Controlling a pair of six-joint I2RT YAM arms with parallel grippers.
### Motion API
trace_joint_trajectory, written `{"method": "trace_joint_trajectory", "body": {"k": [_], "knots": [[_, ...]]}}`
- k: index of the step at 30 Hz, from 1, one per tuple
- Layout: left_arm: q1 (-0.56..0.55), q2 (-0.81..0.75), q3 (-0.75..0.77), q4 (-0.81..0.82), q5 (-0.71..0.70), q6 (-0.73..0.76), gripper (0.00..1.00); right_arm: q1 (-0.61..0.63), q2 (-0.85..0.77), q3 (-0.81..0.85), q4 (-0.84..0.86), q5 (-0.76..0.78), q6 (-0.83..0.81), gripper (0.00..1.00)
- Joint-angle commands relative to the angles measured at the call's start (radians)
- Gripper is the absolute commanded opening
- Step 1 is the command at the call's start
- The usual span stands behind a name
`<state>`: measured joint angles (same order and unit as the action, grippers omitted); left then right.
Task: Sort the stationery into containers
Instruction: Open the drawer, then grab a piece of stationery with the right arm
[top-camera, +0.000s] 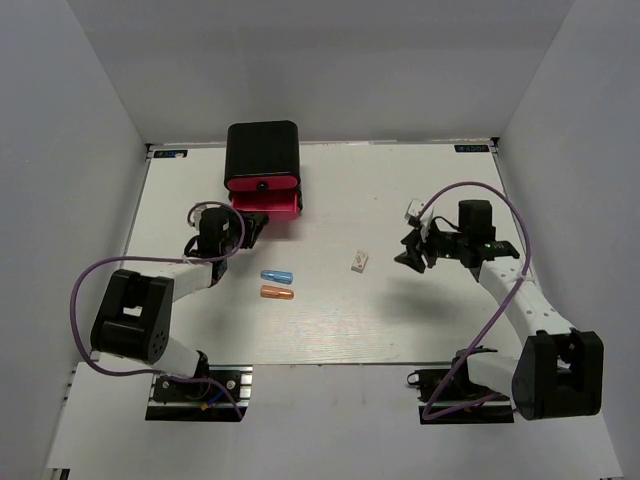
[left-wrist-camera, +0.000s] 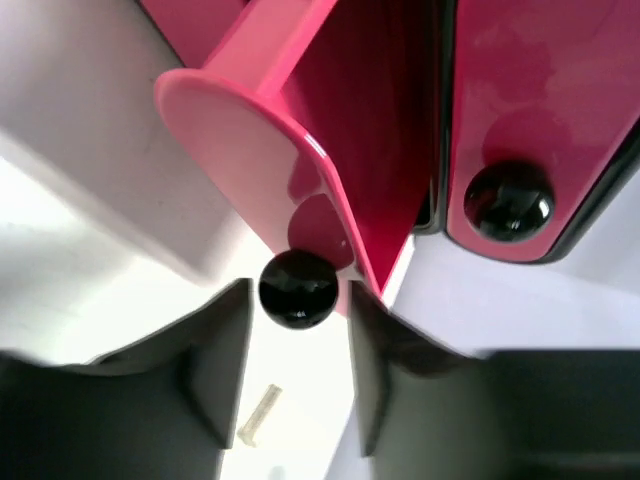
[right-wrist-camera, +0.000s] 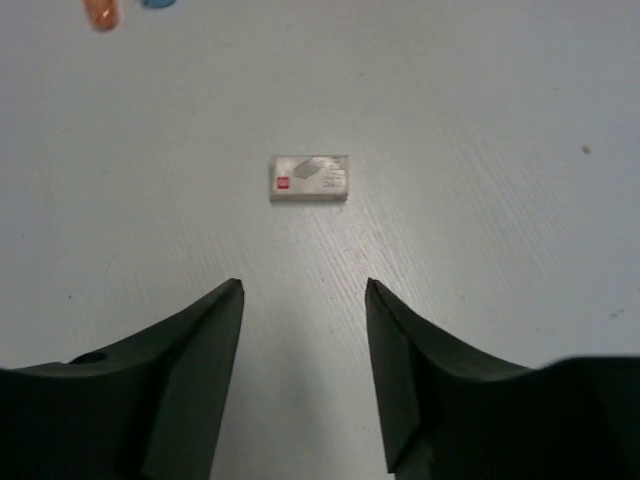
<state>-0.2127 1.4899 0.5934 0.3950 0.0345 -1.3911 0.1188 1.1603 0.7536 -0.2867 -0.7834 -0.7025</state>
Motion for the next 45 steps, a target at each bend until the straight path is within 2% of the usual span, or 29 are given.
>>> {"method": "trace_joint_trajectory", "body": {"k": [1, 2, 3, 4, 5, 7, 10, 12, 15, 18, 24, 30, 32, 38, 42, 45], "knots": [[0.004, -0.042, -0.014, -0.042, 0.001, 0.029, 0.60, 0.008, 0.041, 0.019, -0.149, -0.146, -0.266, 0.61], [0.004, -0.042, -0.014, -0.042, 0.001, 0.029, 0.64, 0.012, 0.050, 0.029, -0.175, -0.180, -0.317, 0.67], [0.004, -0.042, -0.014, -0.042, 0.001, 0.040, 0.66, 0.015, 0.070, 0.032, -0.262, -0.206, -0.503, 0.70], [0.004, -0.051, -0.014, -0.042, 0.011, 0.040, 0.71, 0.030, 0.099, 0.055, -0.288, -0.211, -0.564, 0.73], [0.004, -0.051, -0.004, -0.053, 0.022, 0.050, 0.71, 0.044, 0.131, 0.058, -0.331, -0.212, -0.665, 0.76], [0.004, -0.071, 0.005, -0.079, 0.034, 0.064, 0.76, 0.073, 0.192, 0.093, -0.388, -0.203, -0.834, 0.78], [0.004, -0.120, 0.005, -0.139, 0.054, 0.101, 0.78, 0.143, 0.327, 0.130, -0.414, -0.111, -0.961, 0.79], [0.004, -0.196, -0.021, -0.182, 0.054, 0.121, 0.83, 0.163, 0.366, 0.174, -0.411, -0.038, -0.998, 0.79], [0.004, -0.328, -0.058, -0.301, 0.044, 0.167, 0.86, 0.202, 0.452, 0.245, -0.390, 0.034, -1.066, 0.79], [0.004, -0.443, -0.124, -0.361, 0.044, 0.191, 0.87, 0.245, 0.548, 0.337, -0.381, 0.093, -1.072, 0.78], [0.004, -0.791, -0.239, -0.611, 0.035, 0.225, 0.87, 0.277, 0.654, 0.481, -0.404, 0.173, -1.147, 0.76], [0.004, -1.034, -0.261, -0.872, 0.015, 0.234, 0.88, 0.309, 0.779, 0.628, -0.578, 0.268, -1.374, 0.73], [0.004, -1.071, -0.251, -0.935, 0.005, 0.234, 0.88, 0.324, 0.820, 0.650, -0.649, 0.308, -1.416, 0.71], [0.004, -1.139, -0.261, -0.978, -0.004, 0.198, 0.88, 0.369, 0.860, 0.693, -0.672, 0.352, -1.447, 0.70], [0.004, -1.139, -0.261, -0.987, -0.004, 0.198, 0.88, 0.406, 0.895, 0.731, -0.733, 0.391, -1.470, 0.58], [0.004, -1.139, -0.270, -0.987, -0.004, 0.198, 0.88, 0.420, 0.909, 0.733, -0.795, 0.434, -1.483, 0.44]]}}
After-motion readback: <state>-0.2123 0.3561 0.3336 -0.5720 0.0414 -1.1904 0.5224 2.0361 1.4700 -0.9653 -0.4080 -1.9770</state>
